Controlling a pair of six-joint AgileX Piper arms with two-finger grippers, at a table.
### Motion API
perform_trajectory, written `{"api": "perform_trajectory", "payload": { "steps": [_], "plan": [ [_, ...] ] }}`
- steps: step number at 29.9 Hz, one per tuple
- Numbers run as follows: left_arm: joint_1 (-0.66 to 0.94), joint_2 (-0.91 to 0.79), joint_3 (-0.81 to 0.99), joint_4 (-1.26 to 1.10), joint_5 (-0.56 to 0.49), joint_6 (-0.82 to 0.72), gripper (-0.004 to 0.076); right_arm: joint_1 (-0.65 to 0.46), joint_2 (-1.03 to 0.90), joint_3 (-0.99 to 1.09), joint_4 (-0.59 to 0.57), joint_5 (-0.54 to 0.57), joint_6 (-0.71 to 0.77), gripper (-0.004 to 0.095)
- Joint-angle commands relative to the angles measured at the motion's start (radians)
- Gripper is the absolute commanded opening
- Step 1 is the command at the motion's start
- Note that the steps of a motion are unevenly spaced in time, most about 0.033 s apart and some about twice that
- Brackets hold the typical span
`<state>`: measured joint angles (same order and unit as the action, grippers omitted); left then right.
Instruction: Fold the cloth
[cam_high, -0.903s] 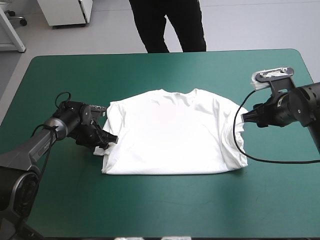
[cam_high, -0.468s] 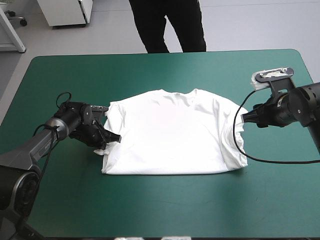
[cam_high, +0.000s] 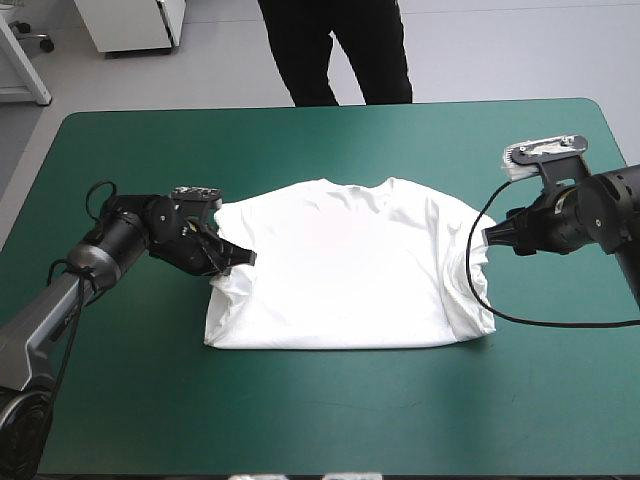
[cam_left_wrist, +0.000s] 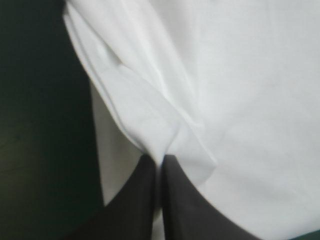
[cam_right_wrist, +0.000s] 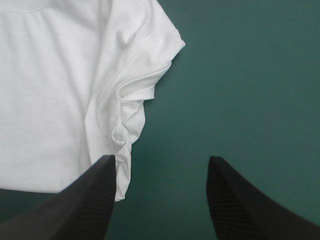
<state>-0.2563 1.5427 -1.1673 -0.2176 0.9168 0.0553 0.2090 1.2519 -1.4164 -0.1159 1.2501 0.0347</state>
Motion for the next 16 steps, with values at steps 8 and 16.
{"api": "perform_trajectory", "payload": {
  "steps": [8, 16],
  "plan": [
    [-0.072, 0.074, -0.029, -0.016, -0.087, 0.016, -0.0009, 0.001, -0.028, -0.033, -0.012, -0.03, -0.005, 0.0513],
    [-0.072, 0.139, -0.029, -0.022, -0.084, 0.055, 0.0089, 0.001, -0.028, -0.033, -0.012, -0.03, -0.006, 0.0513]
  ]
}}
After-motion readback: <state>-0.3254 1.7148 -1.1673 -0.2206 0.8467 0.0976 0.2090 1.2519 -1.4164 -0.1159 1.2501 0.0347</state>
